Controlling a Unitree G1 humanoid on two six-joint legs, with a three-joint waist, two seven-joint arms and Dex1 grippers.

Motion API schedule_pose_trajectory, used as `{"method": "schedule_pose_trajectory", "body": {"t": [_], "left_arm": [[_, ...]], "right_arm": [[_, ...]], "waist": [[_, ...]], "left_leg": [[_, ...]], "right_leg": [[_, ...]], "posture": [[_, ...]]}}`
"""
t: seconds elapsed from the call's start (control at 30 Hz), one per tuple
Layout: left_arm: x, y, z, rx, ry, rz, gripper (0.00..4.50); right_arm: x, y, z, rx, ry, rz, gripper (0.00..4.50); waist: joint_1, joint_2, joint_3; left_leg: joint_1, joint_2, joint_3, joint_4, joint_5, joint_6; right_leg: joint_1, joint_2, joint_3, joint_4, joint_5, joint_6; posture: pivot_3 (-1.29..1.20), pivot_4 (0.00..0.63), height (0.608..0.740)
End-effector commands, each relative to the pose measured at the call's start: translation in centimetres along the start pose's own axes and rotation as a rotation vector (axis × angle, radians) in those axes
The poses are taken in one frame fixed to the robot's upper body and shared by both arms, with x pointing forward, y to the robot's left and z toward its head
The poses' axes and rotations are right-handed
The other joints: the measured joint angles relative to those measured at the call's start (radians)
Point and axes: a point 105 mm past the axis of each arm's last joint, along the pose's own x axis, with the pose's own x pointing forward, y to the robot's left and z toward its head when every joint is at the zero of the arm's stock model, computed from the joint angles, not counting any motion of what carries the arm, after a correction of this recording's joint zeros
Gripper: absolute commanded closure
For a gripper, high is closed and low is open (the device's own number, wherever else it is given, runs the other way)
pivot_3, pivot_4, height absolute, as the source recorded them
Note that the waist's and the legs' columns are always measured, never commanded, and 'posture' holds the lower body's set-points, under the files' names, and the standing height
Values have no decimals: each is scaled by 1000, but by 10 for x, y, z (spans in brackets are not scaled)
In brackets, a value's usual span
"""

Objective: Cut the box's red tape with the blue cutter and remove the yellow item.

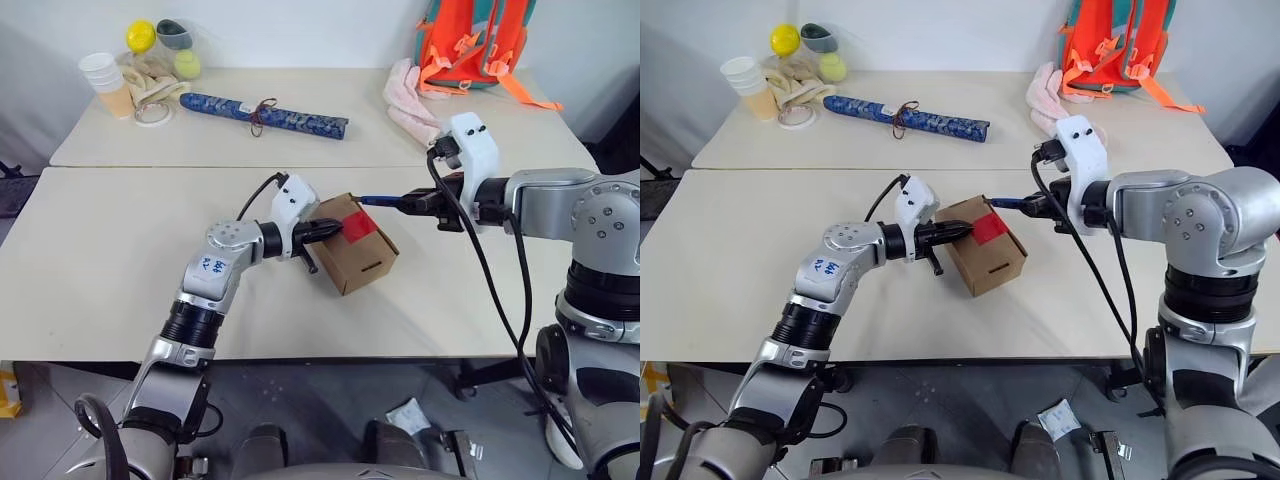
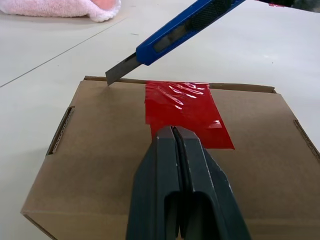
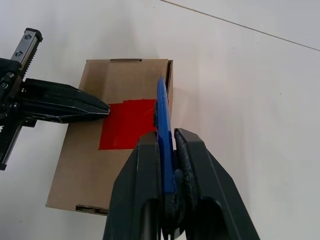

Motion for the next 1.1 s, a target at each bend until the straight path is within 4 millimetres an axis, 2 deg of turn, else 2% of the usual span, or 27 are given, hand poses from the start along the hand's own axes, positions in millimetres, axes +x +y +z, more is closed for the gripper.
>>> {"method": "schedule_pose_trajectory", "body": {"t": [0.03,0.13,0.3,0.73,0.97,1.1], "left_arm": [[-2,-3,-19,-46,58,-7,4500],[-2,-4,-19,-47,61,-8,4500],[-3,-4,-19,-48,65,-10,4500],[-3,-4,-19,-52,69,-5,4500],[-4,-3,-20,-52,75,0,4500],[-4,-4,-21,-54,78,-1,4500]], "right_arm": [[-7,-2,9,-3,-55,-25,4355],[-9,-1,17,6,-90,-20,4355],[-9,0,20,3,-98,-22,4355],[-2,-3,-1,19,-34,-22,4355],[-1,-1,-6,24,-22,-2,4355],[-3,-6,-2,29,-41,-33,4355]], "waist": [[0,0,0],[-1,0,0],[-1,0,0],[-1,0,0],[-1,0,0],[-4,0,0]], "left_leg": [[0,0,0,0,0,0],[0,0,0,0,0,0],[0,0,0,0,0,0],[0,0,0,0,0,0],[0,0,0,0,0,0],[0,0,0,0,0,0]], "right_leg": [[0,0,0,0,0,0],[0,0,0,0,0,0],[0,0,0,0,0,0],[0,0,0,0,0,0],[0,0,0,0,0,0],[0,0,0,0,0,0]], "posture": [[0,150,740],[0,150,740],[0,150,740],[0,150,740],[0,150,740],[0,150,740]]}}
